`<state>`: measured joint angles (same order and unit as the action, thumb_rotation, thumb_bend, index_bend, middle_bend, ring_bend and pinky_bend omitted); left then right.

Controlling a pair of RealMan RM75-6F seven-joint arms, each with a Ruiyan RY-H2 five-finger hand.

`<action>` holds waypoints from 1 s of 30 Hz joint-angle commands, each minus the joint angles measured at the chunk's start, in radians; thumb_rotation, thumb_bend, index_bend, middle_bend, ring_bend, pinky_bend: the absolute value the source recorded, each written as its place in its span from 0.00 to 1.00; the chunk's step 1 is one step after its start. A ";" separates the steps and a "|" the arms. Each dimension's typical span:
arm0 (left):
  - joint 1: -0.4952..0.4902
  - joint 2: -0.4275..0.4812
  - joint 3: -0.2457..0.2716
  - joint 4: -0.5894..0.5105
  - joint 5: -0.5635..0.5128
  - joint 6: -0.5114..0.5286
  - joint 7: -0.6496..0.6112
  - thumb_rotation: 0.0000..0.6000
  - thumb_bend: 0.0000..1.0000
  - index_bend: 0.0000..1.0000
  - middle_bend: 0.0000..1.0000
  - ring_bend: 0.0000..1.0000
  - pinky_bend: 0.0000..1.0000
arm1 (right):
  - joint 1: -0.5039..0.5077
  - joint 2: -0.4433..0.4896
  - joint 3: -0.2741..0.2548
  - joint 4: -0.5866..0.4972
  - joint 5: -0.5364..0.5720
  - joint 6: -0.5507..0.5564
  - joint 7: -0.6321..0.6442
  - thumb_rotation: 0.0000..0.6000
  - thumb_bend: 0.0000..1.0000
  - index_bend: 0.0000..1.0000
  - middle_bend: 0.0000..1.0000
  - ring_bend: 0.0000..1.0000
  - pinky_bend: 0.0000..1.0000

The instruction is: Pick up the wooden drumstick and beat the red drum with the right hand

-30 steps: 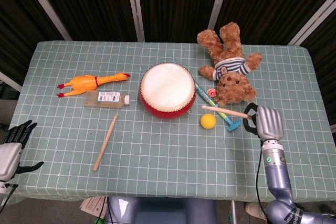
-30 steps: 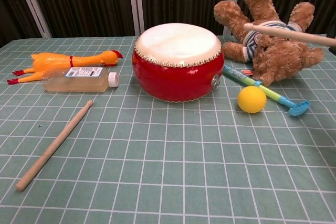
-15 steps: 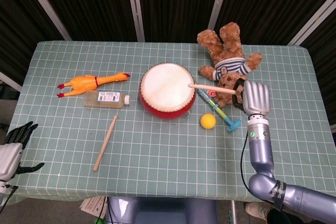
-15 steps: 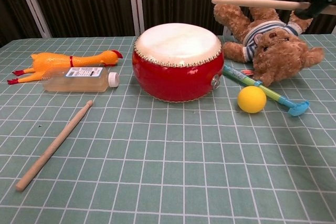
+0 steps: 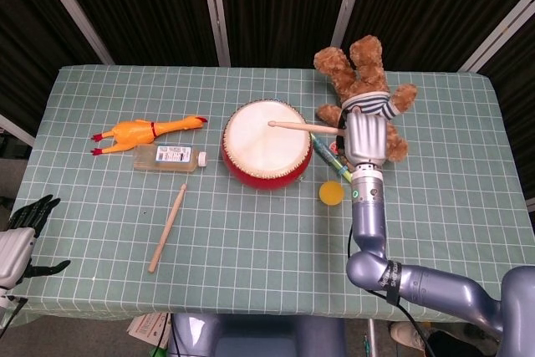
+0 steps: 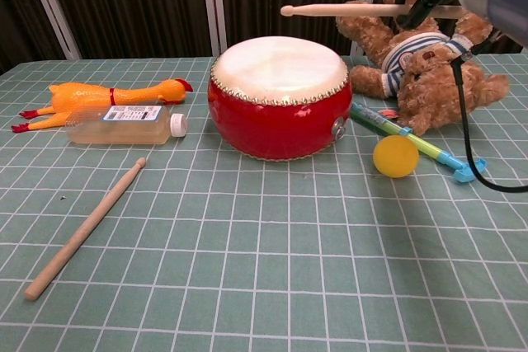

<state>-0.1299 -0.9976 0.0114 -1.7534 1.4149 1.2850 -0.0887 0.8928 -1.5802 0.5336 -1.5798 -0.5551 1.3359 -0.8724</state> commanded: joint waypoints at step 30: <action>-0.014 0.021 -0.001 -0.024 -0.033 -0.043 -0.034 1.00 0.02 0.00 0.00 0.00 0.03 | 0.107 -0.271 -0.136 0.431 -0.165 -0.009 0.095 1.00 0.61 1.00 1.00 1.00 1.00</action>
<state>-0.1435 -0.9770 0.0103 -1.7777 1.3815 1.2420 -0.1227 0.9999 -1.8397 0.3243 -1.1281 -0.7362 1.3115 -0.8332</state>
